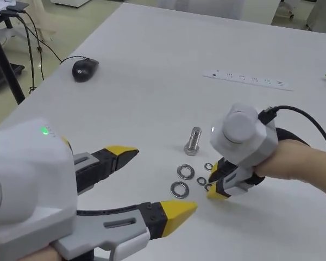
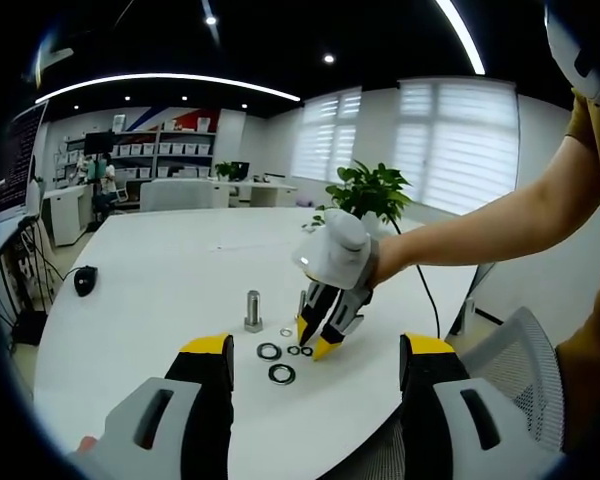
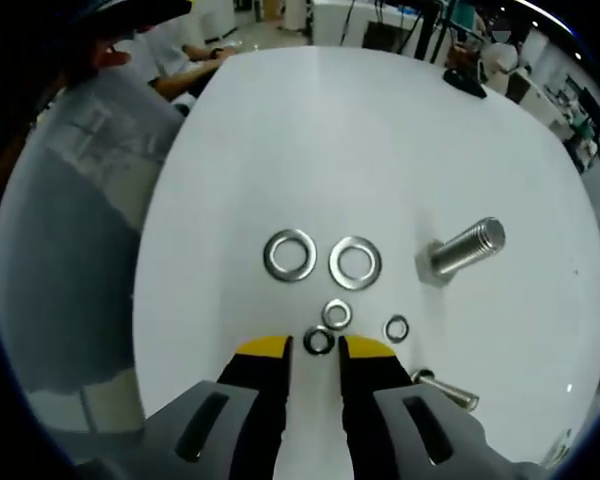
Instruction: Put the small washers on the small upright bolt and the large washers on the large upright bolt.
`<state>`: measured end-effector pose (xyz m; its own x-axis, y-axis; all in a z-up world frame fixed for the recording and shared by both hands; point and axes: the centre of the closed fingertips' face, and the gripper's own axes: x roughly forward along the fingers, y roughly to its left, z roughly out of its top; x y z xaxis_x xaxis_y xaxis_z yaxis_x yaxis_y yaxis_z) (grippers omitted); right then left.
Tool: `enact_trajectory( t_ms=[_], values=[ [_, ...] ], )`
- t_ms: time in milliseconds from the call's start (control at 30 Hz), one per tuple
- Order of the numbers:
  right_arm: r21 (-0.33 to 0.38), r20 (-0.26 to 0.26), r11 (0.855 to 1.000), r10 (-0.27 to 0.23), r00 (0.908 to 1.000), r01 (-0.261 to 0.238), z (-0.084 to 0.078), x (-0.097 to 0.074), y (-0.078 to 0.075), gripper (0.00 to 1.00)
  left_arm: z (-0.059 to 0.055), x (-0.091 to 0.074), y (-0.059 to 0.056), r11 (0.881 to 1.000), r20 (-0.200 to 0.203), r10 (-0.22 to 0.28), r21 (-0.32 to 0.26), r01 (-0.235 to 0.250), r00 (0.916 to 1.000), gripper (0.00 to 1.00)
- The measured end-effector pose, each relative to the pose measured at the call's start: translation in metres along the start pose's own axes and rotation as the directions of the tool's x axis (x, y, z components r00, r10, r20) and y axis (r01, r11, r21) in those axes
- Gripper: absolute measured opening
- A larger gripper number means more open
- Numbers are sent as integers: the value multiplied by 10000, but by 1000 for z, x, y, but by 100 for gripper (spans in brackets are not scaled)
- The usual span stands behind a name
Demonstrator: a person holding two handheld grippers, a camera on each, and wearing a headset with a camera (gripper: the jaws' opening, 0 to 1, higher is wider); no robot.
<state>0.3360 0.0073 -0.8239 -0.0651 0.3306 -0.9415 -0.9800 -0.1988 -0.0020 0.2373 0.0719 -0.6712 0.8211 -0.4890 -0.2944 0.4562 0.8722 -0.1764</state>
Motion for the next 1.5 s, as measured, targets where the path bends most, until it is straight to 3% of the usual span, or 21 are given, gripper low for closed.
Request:
enact_trajectory(
  t_ms=[900,1167,1500],
  values=[
    [-524,-452,9986,-75,9989,52,-3,-2,-1,12,0,0,-3,10000,-25,-2,-7,2,10000,66],
    [-238,-513,9997,-51,9987,39,-16,-24,-6,12,1,3,-5,10000,-35,-78,44,78,10000,66],
    [15,-634,9986,-527,9966,529,-30,-56,-25,12,3,7,-9,9995,-67,-280,168,281,9996,66]
  ],
)
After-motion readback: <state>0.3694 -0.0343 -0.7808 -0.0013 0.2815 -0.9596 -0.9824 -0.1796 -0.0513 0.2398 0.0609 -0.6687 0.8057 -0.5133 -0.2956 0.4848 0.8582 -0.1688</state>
